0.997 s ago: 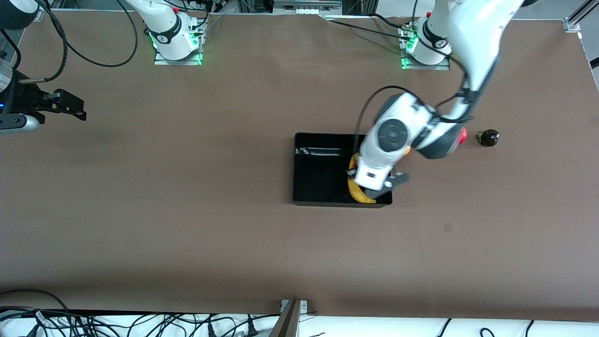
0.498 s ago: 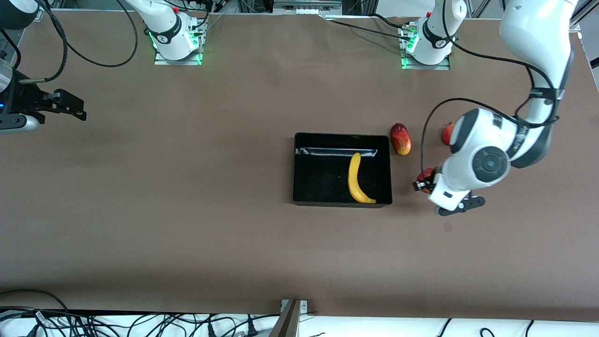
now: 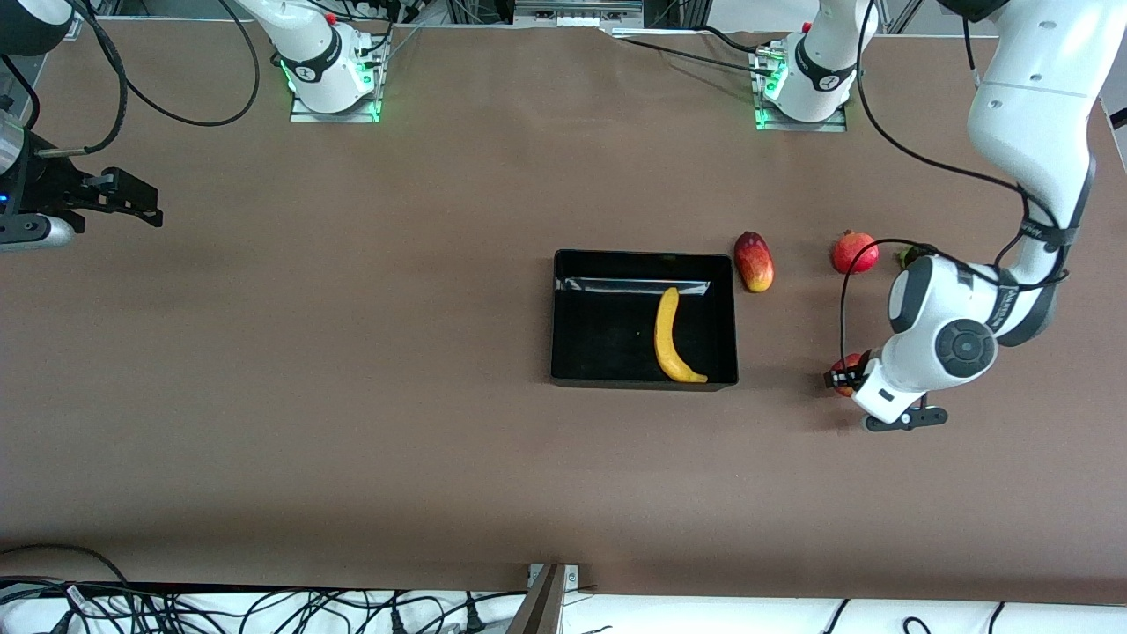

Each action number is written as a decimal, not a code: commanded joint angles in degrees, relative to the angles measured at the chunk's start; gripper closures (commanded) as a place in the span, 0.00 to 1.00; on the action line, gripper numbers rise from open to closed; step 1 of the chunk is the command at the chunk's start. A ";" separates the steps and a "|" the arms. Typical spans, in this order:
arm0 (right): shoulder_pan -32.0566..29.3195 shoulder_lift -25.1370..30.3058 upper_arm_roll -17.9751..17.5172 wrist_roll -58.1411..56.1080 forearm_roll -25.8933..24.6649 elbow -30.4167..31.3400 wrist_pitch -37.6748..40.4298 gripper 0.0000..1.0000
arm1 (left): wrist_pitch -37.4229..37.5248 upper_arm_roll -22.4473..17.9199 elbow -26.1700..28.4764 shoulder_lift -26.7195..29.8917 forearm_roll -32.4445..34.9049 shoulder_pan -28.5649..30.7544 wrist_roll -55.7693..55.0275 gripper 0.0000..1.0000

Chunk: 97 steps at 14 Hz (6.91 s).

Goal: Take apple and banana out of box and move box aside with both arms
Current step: 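Lift the apple out and set it on the table beside the tray, then lower the left gripper into the tray and grasp the banana, then carry the banana out and place it beside the apple, then grasp the tray rim with the right gripper while the left gripper withdraws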

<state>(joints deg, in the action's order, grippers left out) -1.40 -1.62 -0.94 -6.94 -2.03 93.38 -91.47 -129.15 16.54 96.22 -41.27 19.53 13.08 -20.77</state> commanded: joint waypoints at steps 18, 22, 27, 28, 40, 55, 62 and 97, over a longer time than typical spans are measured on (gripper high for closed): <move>-0.27 -0.40 -0.12 -0.26 0.89 -1.09 0.42 0.00 | 13.24 8.32 -3.41 6.13 -7.31 -16.77 -32.57 0.00; -0.27 -0.40 -0.12 -0.26 0.89 -1.09 0.42 0.00 | 5.85 8.07 -2.53 1.46 -6.52 -19.84 -36.44 0.00; -0.36 -0.40 -0.12 -0.35 0.89 -1.09 0.42 0.00 | 0.66 7.71 -1.48 -1.71 -5.29 -20.73 -39.87 0.00; -0.36 -0.40 -0.12 -0.35 0.89 -1.09 0.42 0.00 | -0.39 7.71 -1.30 -2.32 -5.29 -20.73 -39.87 0.00; -0.27 -0.40 -0.12 -0.79 0.80 -1.09 1.21 0.00 | -0.94 7.80 -1.73 -3.56 -1.51 -21.08 -44.00 1.00; -0.10 -0.31 -0.21 -0.44 0.89 -1.09 1.30 0.00 | 33.18 3.33 -11.05 10.16 -10.48 -0.36 6.92 1.00; 3.94 -1.80 -0.82 0.18 1.07 -1.18 7.73 0.00 | 17.90 1.04 -10.44 0.41 -3.71 6.51 16.29 1.00; 41.30 -37.17 1.88 44.49 13.02 -2.94 -48.32 1.00 | 39.85 2.00 -11.67 39.60 -17.94 2.74 18.31 0.00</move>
<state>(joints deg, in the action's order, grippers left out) 40.27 -42.76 -1.35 38.05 11.78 90.93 -145.51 -89.73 19.02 83.77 -2.54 3.24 15.75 -4.76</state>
